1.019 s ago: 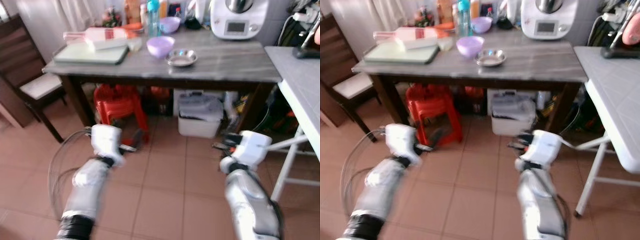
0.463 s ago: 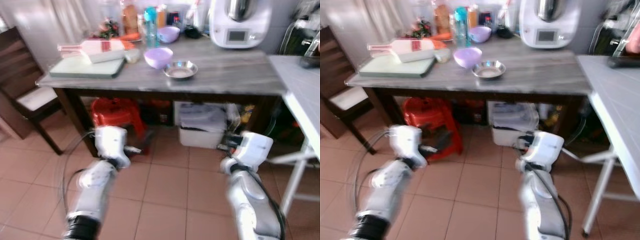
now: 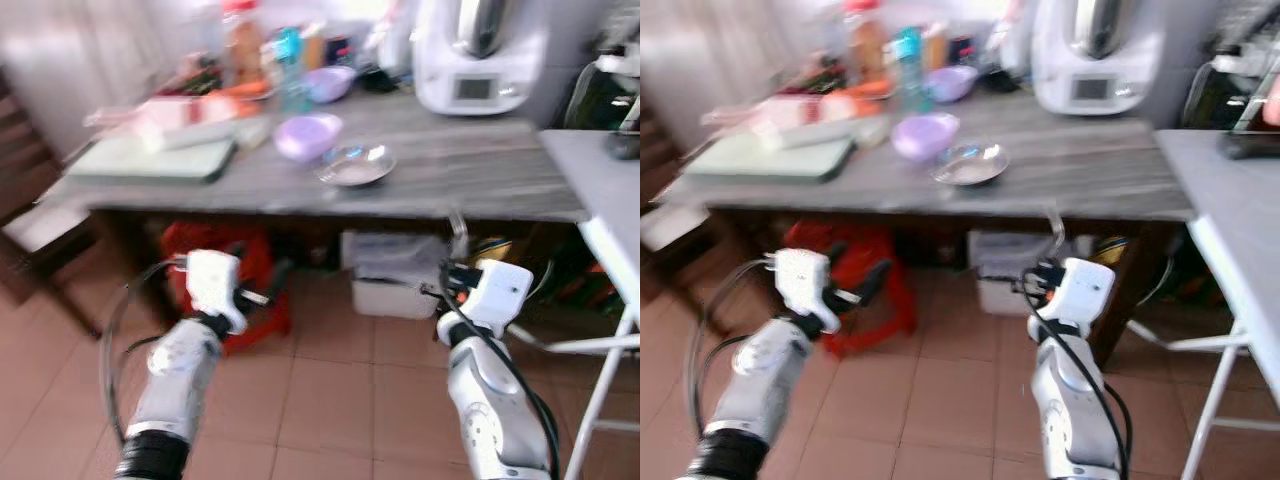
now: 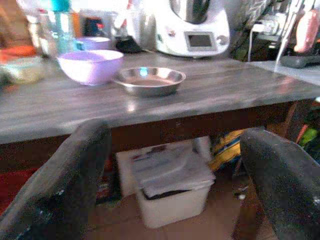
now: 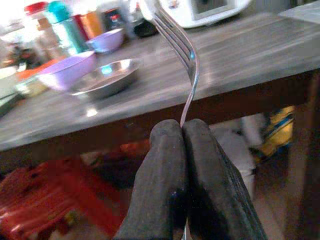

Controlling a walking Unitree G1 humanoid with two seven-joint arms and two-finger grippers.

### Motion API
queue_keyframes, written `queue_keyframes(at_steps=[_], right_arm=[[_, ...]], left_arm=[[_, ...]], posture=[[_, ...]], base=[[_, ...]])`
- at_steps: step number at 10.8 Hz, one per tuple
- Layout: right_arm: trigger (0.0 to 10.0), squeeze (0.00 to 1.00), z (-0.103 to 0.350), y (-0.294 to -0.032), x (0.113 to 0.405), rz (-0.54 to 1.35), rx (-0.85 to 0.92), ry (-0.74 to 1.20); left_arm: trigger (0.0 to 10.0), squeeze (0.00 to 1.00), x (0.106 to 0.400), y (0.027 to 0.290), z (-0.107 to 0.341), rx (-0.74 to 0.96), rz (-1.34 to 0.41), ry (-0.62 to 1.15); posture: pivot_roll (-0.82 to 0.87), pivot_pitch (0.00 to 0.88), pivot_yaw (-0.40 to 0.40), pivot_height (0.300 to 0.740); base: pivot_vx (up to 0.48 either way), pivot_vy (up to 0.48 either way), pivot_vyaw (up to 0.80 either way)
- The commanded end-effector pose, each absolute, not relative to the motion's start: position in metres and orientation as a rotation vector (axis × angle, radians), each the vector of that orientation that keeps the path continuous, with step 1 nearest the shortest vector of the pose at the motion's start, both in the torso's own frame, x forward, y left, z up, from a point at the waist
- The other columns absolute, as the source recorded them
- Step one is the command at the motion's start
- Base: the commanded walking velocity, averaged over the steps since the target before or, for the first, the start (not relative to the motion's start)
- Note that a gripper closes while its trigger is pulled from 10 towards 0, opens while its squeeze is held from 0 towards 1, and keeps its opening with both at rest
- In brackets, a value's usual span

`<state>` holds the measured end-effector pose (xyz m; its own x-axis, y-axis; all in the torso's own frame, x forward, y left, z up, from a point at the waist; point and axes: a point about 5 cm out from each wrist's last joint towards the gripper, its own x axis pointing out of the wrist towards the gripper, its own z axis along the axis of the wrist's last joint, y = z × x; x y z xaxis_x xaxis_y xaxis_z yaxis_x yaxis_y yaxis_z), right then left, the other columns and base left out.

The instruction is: Setting the table

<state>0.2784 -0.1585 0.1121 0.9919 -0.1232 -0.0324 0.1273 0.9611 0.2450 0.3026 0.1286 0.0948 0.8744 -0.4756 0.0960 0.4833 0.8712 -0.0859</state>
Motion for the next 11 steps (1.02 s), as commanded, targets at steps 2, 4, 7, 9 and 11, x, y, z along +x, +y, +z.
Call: queue_keyframes(at_steps=[2,4,7,9,11], right_arm=[[10.0,0.00,0.1182,-0.1511,0.2814,-0.115,0.268,-0.009],[10.0,0.00,0.1176,-0.1519,0.2809,-0.119,0.270,-0.008],[10.0,0.00,0.1167,-0.1527,0.2805,-0.122,0.272,-0.005],[10.0,0.00,0.1170,-0.1549,0.2814,-0.129,0.273,-0.006],[10.0,0.00,0.1177,-0.1578,0.2821,-0.138,0.275,-0.008]], left_arm=[[10.0,0.00,0.3054,0.1362,0.1000,-0.079,-0.492,-0.085],[10.0,0.00,0.3047,0.1354,0.0994,-0.078,-0.496,-0.083],[10.0,0.00,0.3035,0.1347,0.0985,-0.073,-0.498,-0.079],[10.0,0.00,0.3033,0.1347,0.0985,-0.069,-0.499,-0.077],[10.0,0.00,0.3016,0.1365,0.1010,-0.080,-0.484,-0.092]], posture=[[-0.05,0.000,0.056,0.740],[-0.05,0.000,0.058,0.740],[-0.05,0.000,0.059,0.740],[-0.05,0.000,0.059,0.740],[-0.05,0.000,0.062,0.740]], base=[[0.480,0.000,0.00],[0.480,0.000,0.00],[0.480,0.000,0.00],[0.480,0.000,0.00],[0.174,0.000,0.00]])
